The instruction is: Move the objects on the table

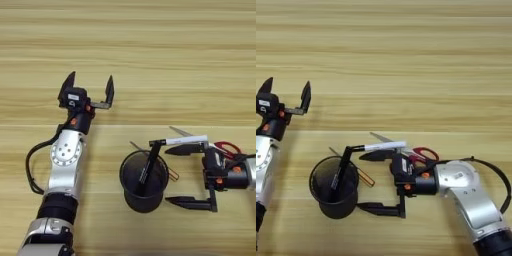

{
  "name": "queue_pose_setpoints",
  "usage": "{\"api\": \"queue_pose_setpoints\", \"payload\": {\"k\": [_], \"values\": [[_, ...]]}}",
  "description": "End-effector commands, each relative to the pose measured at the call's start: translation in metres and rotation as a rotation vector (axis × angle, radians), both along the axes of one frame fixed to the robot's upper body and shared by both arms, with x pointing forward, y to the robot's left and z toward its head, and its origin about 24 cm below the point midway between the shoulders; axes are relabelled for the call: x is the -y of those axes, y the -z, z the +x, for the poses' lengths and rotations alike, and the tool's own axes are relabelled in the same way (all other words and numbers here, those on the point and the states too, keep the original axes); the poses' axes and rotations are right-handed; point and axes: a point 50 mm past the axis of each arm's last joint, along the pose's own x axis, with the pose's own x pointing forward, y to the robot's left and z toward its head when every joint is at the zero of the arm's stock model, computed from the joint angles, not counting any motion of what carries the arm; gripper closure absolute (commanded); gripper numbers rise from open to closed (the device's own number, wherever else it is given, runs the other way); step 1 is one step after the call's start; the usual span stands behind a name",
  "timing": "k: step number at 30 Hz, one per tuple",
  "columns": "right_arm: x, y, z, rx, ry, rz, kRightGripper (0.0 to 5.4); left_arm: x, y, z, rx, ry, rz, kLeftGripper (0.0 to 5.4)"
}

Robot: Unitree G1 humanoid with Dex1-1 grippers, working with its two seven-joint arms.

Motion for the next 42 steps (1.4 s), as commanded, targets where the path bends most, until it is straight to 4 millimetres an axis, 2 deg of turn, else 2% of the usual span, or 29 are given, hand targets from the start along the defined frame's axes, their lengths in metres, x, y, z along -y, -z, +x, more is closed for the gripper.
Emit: {"api": "queue_pose_setpoints", "payload": {"k": [1,25,42], "values": [[-0.006,-0.004,0.002,0.013,-0.011,0.014,0.00,0.001,-0.001,0.001,0.001,0.005,-0.007,0.01],[-0.028,-0.003,-0.003,0.022,-0.112,0.005,0.00,0.004,-0.001,0.001,0.002,0.008,-0.014,0.01],[-0.049,0.007,-0.003,0.033,-0.143,-0.013,0.00,0.007,-0.002,0.001,0.005,0.013,-0.021,0.01]]}}
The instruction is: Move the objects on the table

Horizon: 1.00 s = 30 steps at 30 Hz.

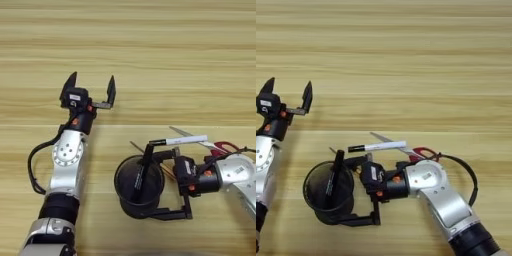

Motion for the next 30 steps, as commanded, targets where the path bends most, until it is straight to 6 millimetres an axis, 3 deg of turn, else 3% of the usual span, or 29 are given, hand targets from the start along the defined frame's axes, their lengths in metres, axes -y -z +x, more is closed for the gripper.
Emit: {"api": "queue_pose_setpoints", "payload": {"k": [1,8,13,22,30], "values": [[-0.004,0.000,0.003,0.022,-0.008,-0.013,0.00,0.002,-0.002,0.002,0.006,0.006,-0.008,0.01],[-0.007,0.002,0.003,0.019,-0.023,-0.014,0.00,0.003,-0.002,0.002,0.006,0.006,-0.009,0.01],[-0.008,0.001,0.003,0.020,-0.026,-0.002,0.53,0.003,-0.002,0.002,0.006,0.006,-0.009,0.00],[-0.007,-0.009,0.009,0.027,-0.002,0.041,0.57,0.003,-0.001,0.001,0.005,0.006,-0.006,0.00],[0.012,-0.030,0.028,0.063,0.093,0.078,0.57,0.004,-0.001,0.001,0.004,0.011,-0.006,0.00]]}}
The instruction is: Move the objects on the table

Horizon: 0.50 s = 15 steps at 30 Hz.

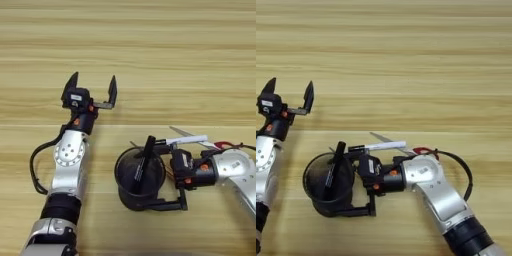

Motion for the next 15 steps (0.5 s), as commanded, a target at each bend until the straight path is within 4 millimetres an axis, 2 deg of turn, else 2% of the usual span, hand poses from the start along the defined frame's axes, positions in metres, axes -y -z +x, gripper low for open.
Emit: {"api": "queue_pose_setpoints", "payload": {"k": [1,7,15], "values": [[0.017,-0.021,0.018,0.052,0.082,0.025,0.57,0.002,-0.001,0.002,0.003,0.010,0.002,0.00],[0.039,-0.037,0.032,0.073,0.176,0.049,0.57,0.001,-0.001,0.002,0.003,0.012,0.003,0.00],[0.063,-0.045,0.043,0.080,0.274,0.035,0.57,0.000,-0.001,0.003,0.004,0.021,0.014,0.00]]}}
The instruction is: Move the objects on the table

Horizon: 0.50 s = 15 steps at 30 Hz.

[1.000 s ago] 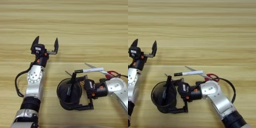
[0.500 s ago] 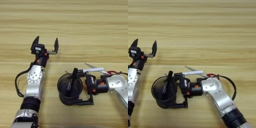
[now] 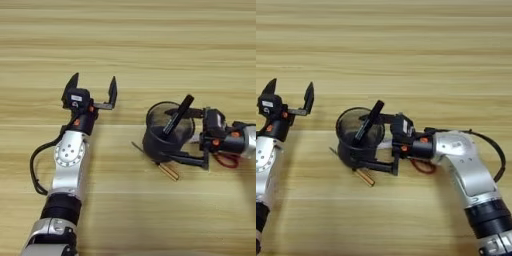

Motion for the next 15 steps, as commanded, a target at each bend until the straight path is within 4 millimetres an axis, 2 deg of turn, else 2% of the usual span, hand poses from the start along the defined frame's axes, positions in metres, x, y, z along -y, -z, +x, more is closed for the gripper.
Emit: {"api": "queue_pose_setpoints", "payload": {"k": [1,8,15], "values": [[0.010,-0.006,0.007,0.010,0.033,-0.011,0.57,0.001,-0.003,0.003,0.011,0.022,0.014,0.00],[0.022,-0.003,0.016,-0.017,0.081,-0.027,0.57,0.001,-0.005,0.003,0.020,0.056,0.031,0.00],[0.028,0.001,0.025,-0.035,0.105,-0.042,0.57,0.005,-0.010,-0.002,0.047,0.160,0.066,0.00]]}}
